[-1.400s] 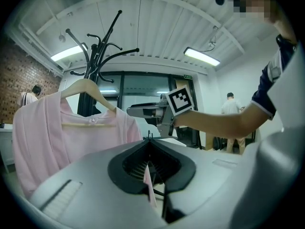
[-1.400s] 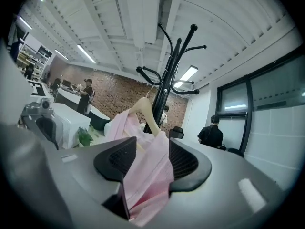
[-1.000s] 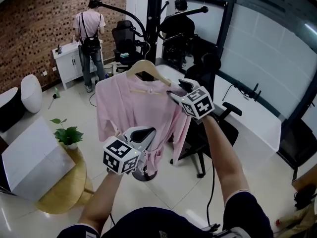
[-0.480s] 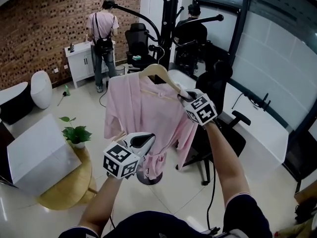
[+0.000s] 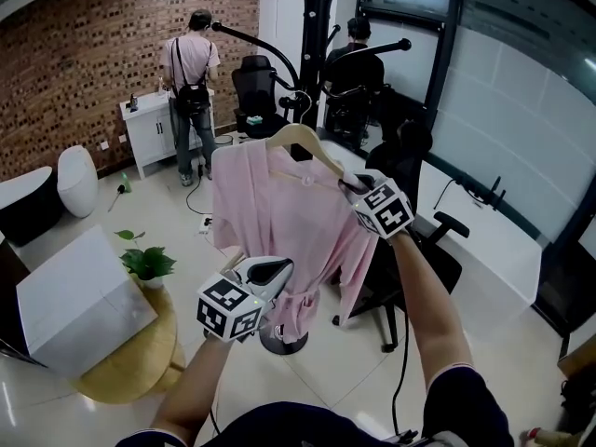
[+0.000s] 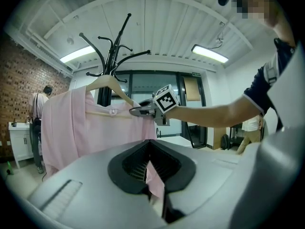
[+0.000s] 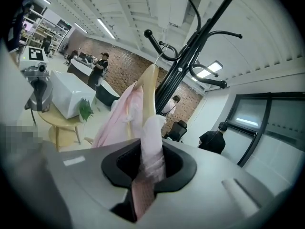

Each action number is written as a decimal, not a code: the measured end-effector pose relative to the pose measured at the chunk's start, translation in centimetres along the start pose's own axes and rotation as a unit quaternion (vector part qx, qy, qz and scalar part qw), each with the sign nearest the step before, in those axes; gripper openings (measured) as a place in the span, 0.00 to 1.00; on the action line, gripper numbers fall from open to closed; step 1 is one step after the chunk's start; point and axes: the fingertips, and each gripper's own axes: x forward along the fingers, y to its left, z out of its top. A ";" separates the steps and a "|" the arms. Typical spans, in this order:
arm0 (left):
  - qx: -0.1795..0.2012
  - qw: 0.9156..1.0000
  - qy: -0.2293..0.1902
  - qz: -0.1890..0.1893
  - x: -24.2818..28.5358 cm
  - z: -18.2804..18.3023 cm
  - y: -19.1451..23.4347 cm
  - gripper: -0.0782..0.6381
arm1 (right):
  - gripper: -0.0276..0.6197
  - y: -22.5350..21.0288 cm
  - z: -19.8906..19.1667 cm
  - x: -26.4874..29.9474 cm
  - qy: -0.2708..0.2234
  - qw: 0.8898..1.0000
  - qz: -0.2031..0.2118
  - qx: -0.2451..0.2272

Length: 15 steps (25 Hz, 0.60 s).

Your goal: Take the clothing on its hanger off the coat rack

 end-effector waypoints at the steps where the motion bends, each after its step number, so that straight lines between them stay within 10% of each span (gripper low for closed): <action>1: 0.000 1.000 -0.001 -0.001 -0.1 0.0 -0.1 0.13 | 0.13 -0.2 0.2 -0.3 -0.002 1.000 -0.003 0.000; 15: 0.004 0.999 -0.005 -0.053 -0.4 0.5 -3.0 0.13 | 0.13 0.5 -0.4 -7.8 0.007 0.999 -0.046 0.028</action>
